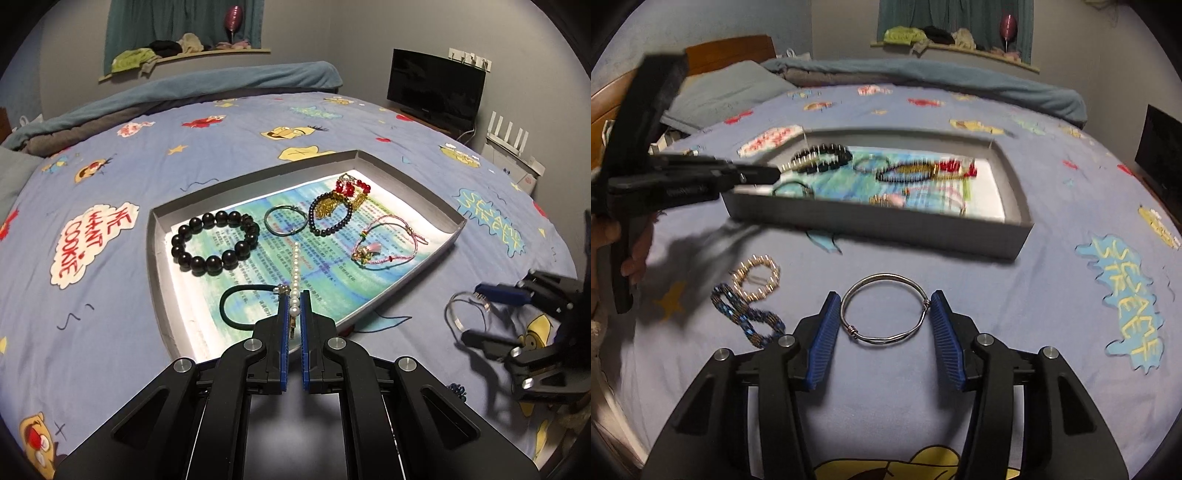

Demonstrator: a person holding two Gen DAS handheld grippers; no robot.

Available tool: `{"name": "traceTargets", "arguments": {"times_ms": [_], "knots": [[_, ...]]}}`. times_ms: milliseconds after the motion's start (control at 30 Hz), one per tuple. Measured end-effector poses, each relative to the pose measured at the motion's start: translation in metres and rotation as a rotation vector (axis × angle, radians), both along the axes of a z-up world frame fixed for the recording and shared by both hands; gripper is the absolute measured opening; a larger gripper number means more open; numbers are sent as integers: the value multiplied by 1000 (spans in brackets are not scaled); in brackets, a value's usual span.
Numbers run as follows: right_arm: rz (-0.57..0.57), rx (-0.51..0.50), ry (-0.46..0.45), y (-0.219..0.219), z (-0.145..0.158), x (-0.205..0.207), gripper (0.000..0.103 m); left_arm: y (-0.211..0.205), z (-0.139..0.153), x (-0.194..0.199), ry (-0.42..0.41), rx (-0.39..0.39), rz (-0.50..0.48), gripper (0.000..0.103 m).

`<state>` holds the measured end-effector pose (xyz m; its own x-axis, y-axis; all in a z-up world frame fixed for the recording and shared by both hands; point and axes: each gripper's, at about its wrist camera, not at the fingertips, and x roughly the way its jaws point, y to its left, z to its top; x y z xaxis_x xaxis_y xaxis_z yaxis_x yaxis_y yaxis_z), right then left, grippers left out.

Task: Organize jewelry

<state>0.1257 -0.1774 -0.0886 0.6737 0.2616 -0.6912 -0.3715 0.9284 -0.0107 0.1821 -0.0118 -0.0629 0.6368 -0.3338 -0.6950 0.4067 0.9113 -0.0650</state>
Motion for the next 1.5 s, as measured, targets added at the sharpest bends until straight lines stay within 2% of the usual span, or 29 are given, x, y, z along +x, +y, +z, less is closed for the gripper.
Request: {"name": "traceTargets", "arguments": {"times_ms": [133,267,433,767,1033,1167,1200,1233,1267,1333,1433,1500], "knots": [[15,16,-63,6,27,10,50,1,0,6,12,-1,-2,6],[32,33,-72,20,44,43,50,-1,-1,15,29,-3,-7,6],[34,47,-21,41,38,84,50,0,-3,24,42,11,-4,6],[8,-4,85,58,5,125,50,-5,-12,47,97,34,-21,6],[8,-27,142,62,-7,135,51,-13,-21,56,134,67,-31,6],[13,-29,130,61,-6,132,52,-12,-20,54,132,62,-16,6],[10,-28,123,60,-5,131,53,-11,-19,53,127,67,-10,6],[8,-25,118,59,-3,129,59,-10,-18,51,122,73,-4,7],[7,-21,112,58,-2,129,67,-8,-16,50,116,76,3,12],[2,-13,87,54,5,123,69,-2,-9,44,101,62,24,21],[-13,-12,64,48,15,112,70,7,1,32,85,50,45,24],[-23,-4,40,42,24,99,75,13,10,19,65,61,67,27]]}}
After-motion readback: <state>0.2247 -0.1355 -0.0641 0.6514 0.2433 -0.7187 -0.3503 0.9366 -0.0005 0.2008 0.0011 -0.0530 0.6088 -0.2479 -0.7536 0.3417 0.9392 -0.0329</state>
